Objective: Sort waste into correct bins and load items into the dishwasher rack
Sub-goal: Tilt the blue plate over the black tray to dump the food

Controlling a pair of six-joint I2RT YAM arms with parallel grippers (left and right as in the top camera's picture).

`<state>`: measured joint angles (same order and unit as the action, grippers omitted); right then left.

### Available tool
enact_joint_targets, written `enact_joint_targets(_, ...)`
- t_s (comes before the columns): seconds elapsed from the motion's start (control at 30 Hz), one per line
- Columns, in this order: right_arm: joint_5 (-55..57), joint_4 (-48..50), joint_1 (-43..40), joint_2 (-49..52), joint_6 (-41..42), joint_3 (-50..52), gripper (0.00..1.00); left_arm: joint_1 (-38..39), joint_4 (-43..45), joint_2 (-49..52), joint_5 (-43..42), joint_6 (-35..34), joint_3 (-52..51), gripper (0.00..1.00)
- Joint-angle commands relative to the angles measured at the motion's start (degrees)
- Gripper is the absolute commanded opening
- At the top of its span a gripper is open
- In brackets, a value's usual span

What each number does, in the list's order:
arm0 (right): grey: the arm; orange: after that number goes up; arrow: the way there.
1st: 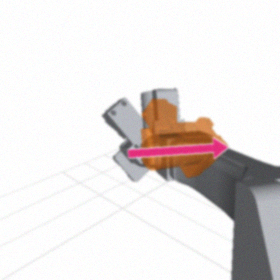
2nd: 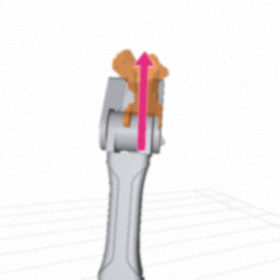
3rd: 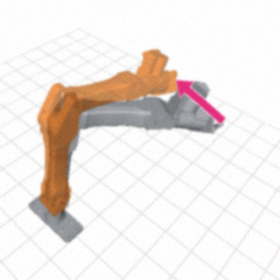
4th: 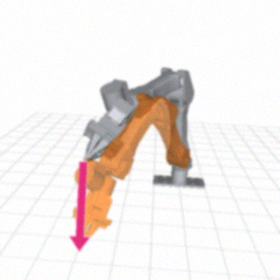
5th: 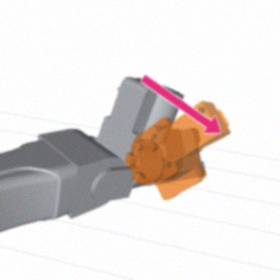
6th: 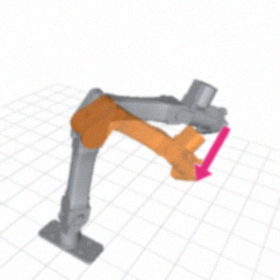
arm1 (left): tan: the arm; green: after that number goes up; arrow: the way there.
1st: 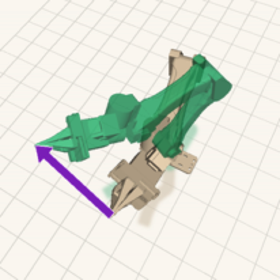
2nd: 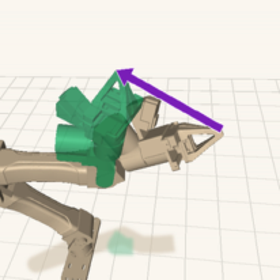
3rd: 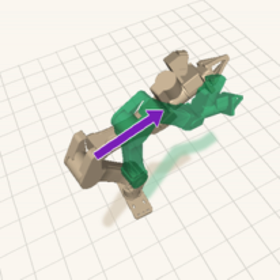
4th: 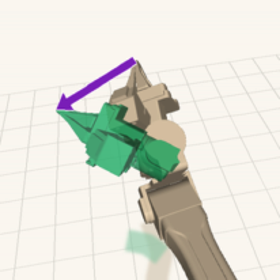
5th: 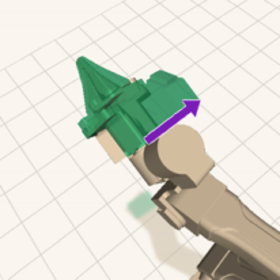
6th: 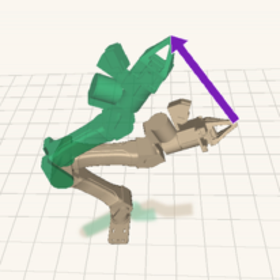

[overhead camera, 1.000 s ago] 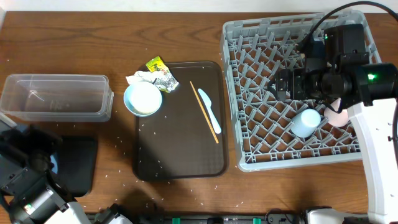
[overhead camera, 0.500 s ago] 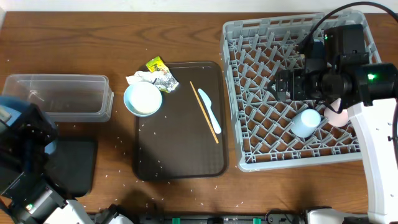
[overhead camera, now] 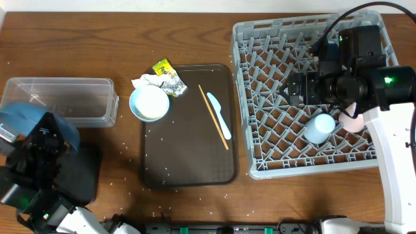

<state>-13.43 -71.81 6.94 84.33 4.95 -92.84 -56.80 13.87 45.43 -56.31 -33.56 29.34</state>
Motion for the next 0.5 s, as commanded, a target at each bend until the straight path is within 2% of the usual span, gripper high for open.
enact_joint_targets(0.0, 0.13, 0.02, 0.59, 0.07, -0.76, -0.11, 0.99, -0.31, 5.90, -0.55, -11.39, -2.34, 0.61, 0.06)
enact_joint_targets(0.07, 0.13, 0.00, 0.59, 0.07, -0.76, -0.11, 0.99, -0.33, 7.85, -0.61, -15.47, -2.29, 0.61, 0.06)
enact_joint_targets(0.23, 0.13, -0.04, 0.59, 0.07, -0.76, -0.11, 0.99, -1.86, 5.42, -0.59, -13.49, -2.32, 0.52, 0.06)
enact_joint_targets(0.33, 0.11, -0.07, 0.59, 0.07, -0.74, -0.11, 0.99, -1.86, 7.67, -0.57, -16.46, 2.69, 0.50, 0.06)
enact_joint_targets(0.47, 0.13, -0.04, 0.59, 0.07, -0.74, -0.11, 0.99, -1.84, 6.97, 0.20, -16.37, -0.79, 0.50, 0.06)
